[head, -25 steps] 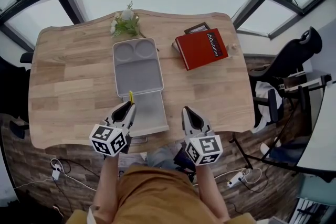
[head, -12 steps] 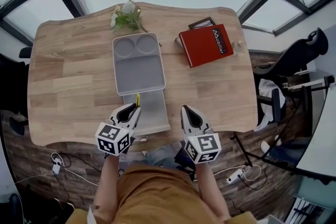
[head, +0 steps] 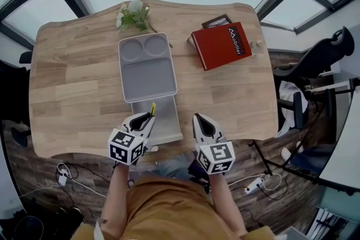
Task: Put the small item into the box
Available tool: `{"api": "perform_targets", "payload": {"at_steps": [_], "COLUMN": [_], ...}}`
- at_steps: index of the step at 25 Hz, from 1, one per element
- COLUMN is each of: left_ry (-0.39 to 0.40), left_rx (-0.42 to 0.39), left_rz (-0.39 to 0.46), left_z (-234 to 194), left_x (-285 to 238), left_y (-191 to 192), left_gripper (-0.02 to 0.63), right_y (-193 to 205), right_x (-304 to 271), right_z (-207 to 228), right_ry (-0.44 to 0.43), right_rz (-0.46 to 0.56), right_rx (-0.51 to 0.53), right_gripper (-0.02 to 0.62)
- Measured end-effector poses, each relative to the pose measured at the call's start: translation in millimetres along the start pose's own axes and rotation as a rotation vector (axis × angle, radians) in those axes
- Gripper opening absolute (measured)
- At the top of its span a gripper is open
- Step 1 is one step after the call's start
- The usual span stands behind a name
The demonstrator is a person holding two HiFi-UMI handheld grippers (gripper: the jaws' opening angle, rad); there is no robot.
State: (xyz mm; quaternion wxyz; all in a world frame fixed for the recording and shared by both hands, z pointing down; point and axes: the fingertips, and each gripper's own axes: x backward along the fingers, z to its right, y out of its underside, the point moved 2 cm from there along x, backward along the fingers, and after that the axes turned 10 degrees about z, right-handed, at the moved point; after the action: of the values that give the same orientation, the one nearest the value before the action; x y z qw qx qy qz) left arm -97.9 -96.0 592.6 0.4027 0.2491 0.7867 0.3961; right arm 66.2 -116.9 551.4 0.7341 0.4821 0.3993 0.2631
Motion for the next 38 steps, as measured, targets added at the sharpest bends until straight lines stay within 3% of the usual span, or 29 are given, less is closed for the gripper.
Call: {"api": "perform_targets", "payload": {"at_steps": [10, 16, 23, 34, 38], "left_ry": [-0.027, -0.028, -0.039, -0.050, -0.055], "left_rx": [-0.052, -0.021, -0.022, 0.009, -0.094], "left_rz": [-0.150, -0.199, -0.336, -0.475, -0.558], "left_z": [-2, -4, -7, -13, -7], "left_x": [-15, -19, -25, -31, -35], "left_y": [18, 20, 31, 34, 36], "left_gripper": [0.061, 0.061, 0.061, 0.061, 0.061], "right_y": [7, 9, 11, 12, 11], "right_x": [2, -2, -3, 0, 1], "right_z": [12, 13, 15, 23, 26], "right_ry": [0.012, 0.009, 0.004, 0.017, 0.020], "right_rz": [-0.021, -0.029, -0.035, -0.036, -0.032], "right_rx": [-0.022, -0.030, -0.035, -0.049, -0.059], "right_gripper": [0.005, 0.005, 0.005, 0.005, 0.005]}}
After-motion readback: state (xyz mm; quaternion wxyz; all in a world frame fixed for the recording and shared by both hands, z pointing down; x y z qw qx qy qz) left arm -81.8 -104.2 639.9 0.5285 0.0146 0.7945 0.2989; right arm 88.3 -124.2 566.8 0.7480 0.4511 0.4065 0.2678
